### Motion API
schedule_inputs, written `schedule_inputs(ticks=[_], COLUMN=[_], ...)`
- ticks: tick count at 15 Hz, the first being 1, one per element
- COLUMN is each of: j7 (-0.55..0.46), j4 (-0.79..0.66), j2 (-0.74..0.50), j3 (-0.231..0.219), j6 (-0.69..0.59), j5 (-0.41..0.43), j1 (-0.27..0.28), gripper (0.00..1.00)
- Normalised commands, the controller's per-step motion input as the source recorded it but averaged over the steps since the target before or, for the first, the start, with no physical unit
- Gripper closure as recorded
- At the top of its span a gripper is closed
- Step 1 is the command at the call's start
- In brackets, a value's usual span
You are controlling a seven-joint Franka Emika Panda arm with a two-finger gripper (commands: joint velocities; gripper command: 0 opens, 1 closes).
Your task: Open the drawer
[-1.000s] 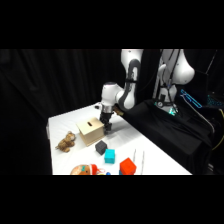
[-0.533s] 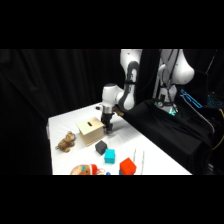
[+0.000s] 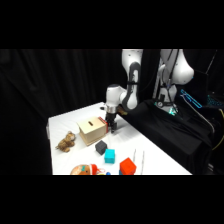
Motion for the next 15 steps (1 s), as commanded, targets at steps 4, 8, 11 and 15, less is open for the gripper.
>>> schedule_inputs(ticks=[4,8,11,15], j7=[0.02,0.02,0.02,0.08], j4=[-0.44,-0.47,-0.24,0.00], j2=[-0.30,-0.33,-0.24,-0.30], j3=[-0.042,-0.174,-0.133,0.002], j6=[0.17,0.16,0.04,-0.27], j5=[-0.183,-0.195,-0.178,-0.101], j1=[-0.125,-0.033,-0.017,0.026], gripper=[0.00,0.00,0.00,0.00])
